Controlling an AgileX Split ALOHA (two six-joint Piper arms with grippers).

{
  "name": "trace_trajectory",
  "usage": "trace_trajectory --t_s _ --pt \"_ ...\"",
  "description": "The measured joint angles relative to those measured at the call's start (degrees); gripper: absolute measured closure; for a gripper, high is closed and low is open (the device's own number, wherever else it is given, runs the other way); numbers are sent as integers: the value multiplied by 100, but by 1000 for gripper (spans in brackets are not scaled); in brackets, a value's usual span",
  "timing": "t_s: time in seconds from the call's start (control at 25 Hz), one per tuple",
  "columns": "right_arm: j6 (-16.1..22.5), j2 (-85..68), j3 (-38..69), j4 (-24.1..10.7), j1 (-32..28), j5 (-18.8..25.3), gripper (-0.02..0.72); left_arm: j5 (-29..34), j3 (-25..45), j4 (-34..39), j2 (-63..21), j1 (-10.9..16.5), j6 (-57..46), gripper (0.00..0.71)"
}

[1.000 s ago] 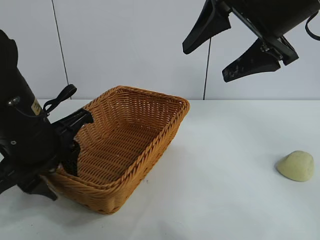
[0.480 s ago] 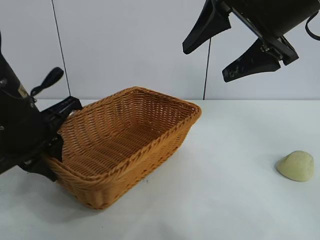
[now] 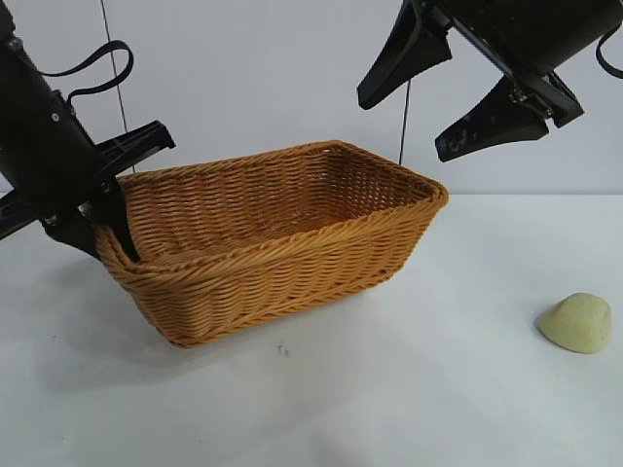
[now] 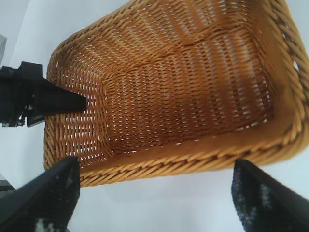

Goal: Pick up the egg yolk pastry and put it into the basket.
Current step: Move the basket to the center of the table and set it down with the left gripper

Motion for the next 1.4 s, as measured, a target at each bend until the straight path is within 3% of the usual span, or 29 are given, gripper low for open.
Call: trace_trajectory --t_s 0.24,0.48,0.76,1.08,1.4 --pt "0 0 0 -3 0 0 89 992 -1090 -35 597 0 1653 628" --pt "0 0 0 -3 0 0 89 1256 -1304 -35 707 0 2178 628" --pt "0 0 0 -3 0 0 89 957 -1100 -48 821 0 2172 628" --pt "0 0 0 -3 0 0 89 -6 -321 -199 941 0 2225 629" --pt "0 0 0 -3 0 6 89 -136 -267 -239 941 0 2467 618"
